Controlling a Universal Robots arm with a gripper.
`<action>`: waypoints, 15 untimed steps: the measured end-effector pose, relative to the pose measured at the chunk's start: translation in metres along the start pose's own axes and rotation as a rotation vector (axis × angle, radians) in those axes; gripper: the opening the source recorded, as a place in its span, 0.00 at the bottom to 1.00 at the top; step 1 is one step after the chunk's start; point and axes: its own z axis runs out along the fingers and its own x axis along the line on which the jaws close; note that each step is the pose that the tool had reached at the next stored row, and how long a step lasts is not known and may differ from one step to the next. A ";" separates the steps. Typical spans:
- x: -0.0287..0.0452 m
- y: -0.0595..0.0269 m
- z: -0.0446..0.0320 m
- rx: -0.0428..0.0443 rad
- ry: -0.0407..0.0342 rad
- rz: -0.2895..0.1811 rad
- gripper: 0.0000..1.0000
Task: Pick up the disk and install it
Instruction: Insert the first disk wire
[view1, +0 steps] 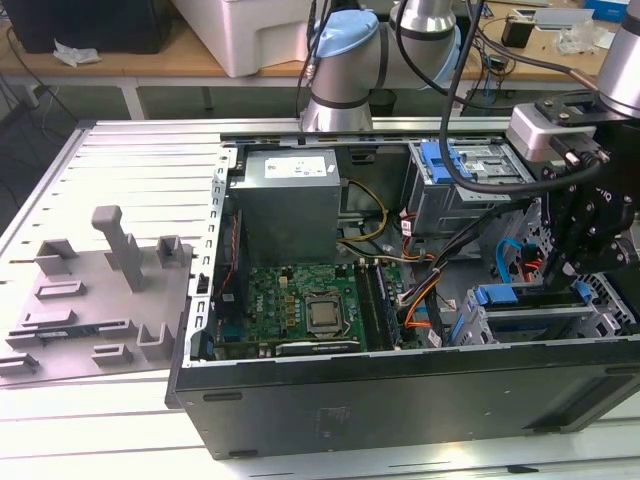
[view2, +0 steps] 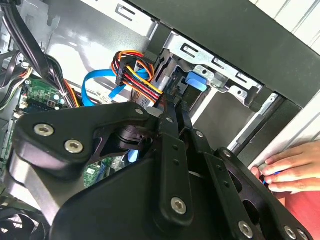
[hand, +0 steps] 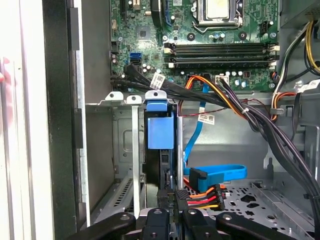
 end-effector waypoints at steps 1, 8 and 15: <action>0.0000 0.0000 0.0000 0.0000 0.0000 0.000 0.17; 0.0002 0.0000 0.0001 0.0000 -0.0001 0.000 0.17; 0.0002 0.0000 0.0004 -0.0009 0.0005 0.011 0.17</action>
